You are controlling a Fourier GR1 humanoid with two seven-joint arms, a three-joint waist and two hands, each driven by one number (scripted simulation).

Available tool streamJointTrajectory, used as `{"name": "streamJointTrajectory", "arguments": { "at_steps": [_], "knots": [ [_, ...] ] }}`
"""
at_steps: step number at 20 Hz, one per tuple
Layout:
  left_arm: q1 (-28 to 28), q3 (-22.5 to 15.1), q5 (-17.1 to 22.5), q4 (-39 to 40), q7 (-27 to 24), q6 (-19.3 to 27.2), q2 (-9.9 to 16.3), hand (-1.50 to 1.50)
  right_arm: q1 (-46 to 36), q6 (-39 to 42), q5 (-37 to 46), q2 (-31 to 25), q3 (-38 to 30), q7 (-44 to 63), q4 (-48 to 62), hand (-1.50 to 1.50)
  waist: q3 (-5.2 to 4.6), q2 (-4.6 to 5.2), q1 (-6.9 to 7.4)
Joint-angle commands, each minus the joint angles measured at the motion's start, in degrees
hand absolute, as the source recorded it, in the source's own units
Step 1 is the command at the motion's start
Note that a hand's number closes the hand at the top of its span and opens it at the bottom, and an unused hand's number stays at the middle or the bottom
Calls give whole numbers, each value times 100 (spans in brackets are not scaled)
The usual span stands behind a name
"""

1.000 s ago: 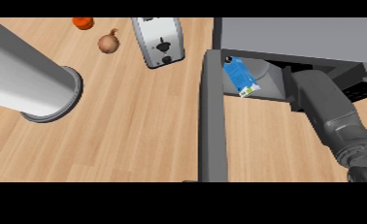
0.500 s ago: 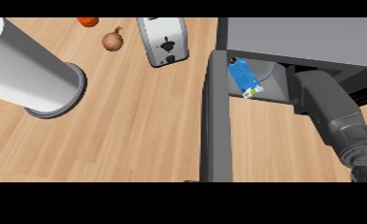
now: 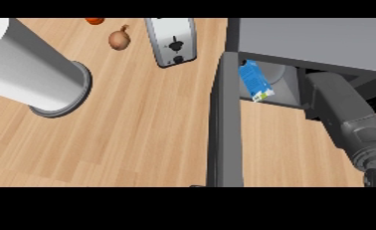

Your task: Pick up the milk, place it into the microwave and close the microwave

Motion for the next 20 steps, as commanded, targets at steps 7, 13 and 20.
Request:
{"name": "streamJointTrajectory", "arguments": {
  "at_steps": [7, 13, 20],
  "knots": [
    [-186, 2, -256, 3, 22, 20, 107, -150, -316, 132, 205, -491, 214, 137, 8, 150, 106, 259, 190],
    [-290, -52, -337, 148, 40, 0, 147, -150, -456, 70, 37, -376, 78, 217, -79, -150, 110, 247, 194],
    [-494, -199, -499, 270, 16, -75, 156, -150, -761, 802, 414, -88, 520, 493, 49, -150, 66, 200, 323]
  ]
}}
